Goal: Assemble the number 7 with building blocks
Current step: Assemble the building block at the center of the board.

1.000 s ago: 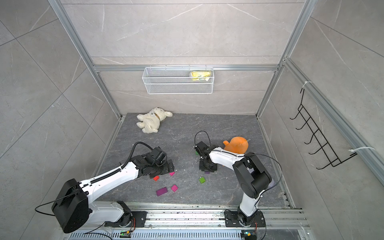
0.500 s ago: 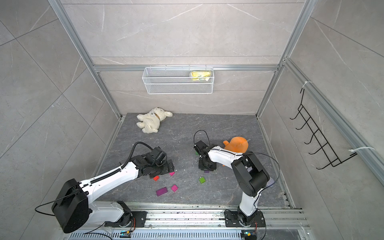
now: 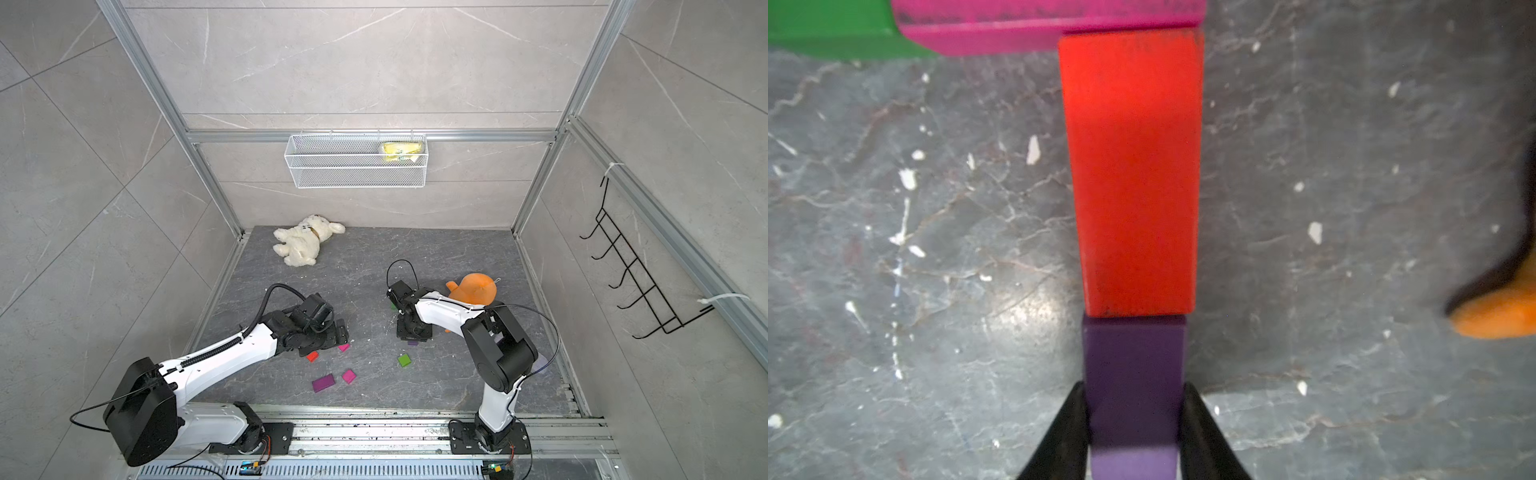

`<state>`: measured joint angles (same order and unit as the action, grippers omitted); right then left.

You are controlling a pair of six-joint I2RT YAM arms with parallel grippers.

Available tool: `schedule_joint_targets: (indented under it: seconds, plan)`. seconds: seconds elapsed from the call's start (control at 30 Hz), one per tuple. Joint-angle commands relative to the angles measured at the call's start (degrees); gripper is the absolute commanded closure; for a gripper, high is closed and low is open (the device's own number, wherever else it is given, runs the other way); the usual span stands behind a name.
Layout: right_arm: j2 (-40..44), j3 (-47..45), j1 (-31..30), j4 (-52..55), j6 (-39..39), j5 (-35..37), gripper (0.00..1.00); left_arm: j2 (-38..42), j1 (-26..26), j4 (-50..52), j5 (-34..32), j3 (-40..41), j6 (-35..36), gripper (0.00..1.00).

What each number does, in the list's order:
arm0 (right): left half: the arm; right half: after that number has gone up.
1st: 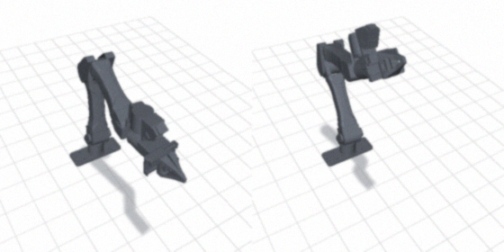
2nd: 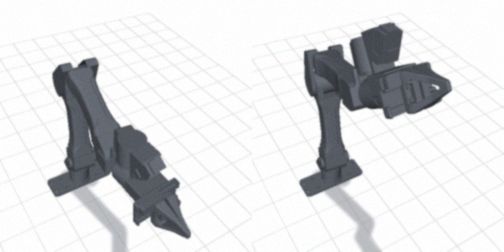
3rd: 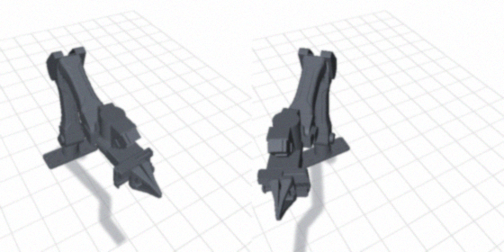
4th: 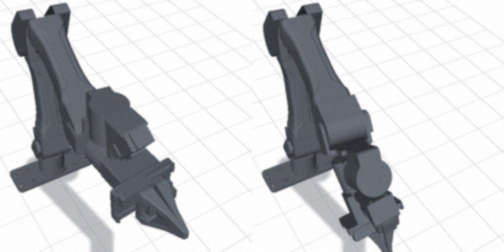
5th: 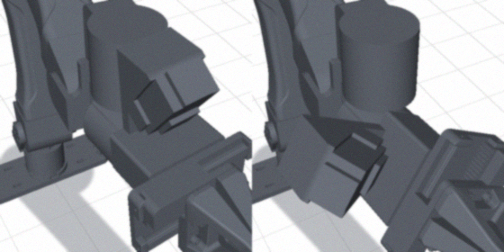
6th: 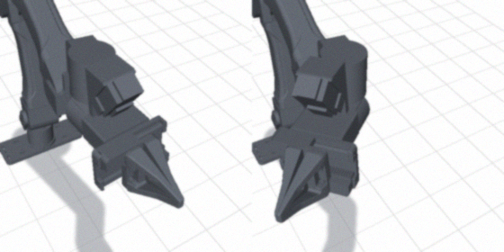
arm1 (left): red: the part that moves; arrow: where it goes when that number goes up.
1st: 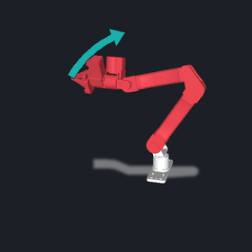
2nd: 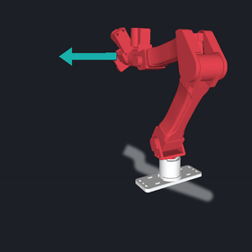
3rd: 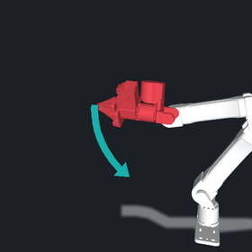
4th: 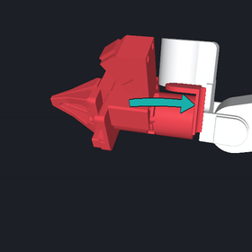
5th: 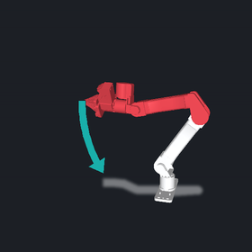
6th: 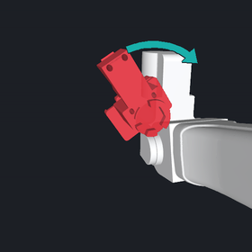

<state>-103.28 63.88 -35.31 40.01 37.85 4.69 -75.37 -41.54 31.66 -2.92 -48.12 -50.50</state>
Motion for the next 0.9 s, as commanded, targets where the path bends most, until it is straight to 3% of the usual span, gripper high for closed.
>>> schedule_joint_targets:
  seconds: [0.0,0.53,0.7,0.87]
  plan:
    - [-2.10,0.63,0.40,1.50,-0.67,1.73,0.65,-0.21,-0.13,0.63,-0.60,-1.27,0.07,0.00]
    - [-2.37,0.81,0.69,1.65,-0.58,1.90,0.62,-0.39,-0.12,0.62,-0.51,-1.39,0.05,0.00]
    - [-1.43,1.12,0.68,1.73,-0.33,1.20,0.48,-0.28,-0.12,0.60,-0.51,-1.25,-0.03,0.00]
    - [2.77,1.25,0.38,1.10,0.39,-0.69,0.41,-0.05,-0.12,0.39,-0.51,-1.19,-0.04,0.00]
